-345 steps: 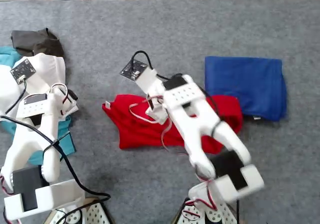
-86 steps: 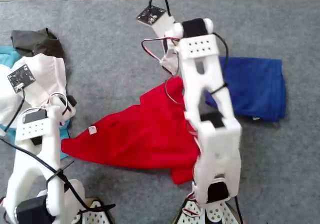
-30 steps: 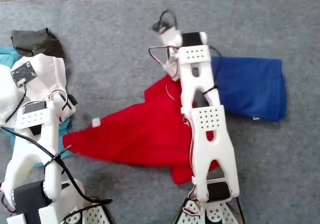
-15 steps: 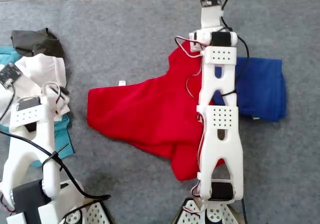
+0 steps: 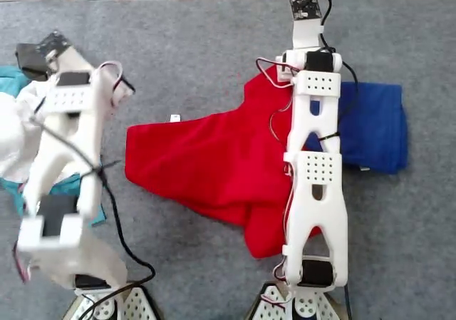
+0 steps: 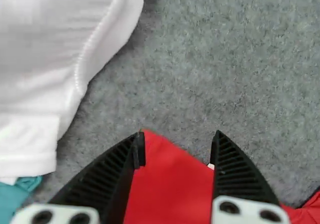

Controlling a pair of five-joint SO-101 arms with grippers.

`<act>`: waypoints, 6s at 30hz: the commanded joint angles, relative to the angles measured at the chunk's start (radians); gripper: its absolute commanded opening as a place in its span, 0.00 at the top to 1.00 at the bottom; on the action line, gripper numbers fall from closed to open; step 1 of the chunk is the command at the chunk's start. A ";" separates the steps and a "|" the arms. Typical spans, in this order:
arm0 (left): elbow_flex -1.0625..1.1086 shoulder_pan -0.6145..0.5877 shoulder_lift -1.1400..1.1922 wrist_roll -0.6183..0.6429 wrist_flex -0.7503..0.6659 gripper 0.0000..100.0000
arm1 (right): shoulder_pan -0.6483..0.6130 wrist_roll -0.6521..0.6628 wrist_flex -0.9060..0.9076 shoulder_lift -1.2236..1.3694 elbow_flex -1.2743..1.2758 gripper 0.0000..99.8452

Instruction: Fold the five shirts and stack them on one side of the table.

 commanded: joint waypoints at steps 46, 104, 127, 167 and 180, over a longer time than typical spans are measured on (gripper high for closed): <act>-0.819 0.012 0.672 0.163 0.543 0.78 | -0.015 0.058 -0.008 0.007 -0.056 0.98; -1.193 -0.008 0.838 -0.064 0.608 0.97 | -0.015 0.058 -0.011 0.004 -0.059 0.98; -1.623 -0.110 0.057 -0.568 0.612 0.97 | -0.054 0.015 0.049 -1.010 -0.059 0.99; 0.852 -0.189 -0.961 -0.683 -1.043 0.97 | -0.207 0.103 -0.534 -1.009 0.751 0.98; 0.111 -0.173 -0.288 -0.678 -0.790 0.97 | -0.206 0.101 -0.516 -0.705 0.415 0.99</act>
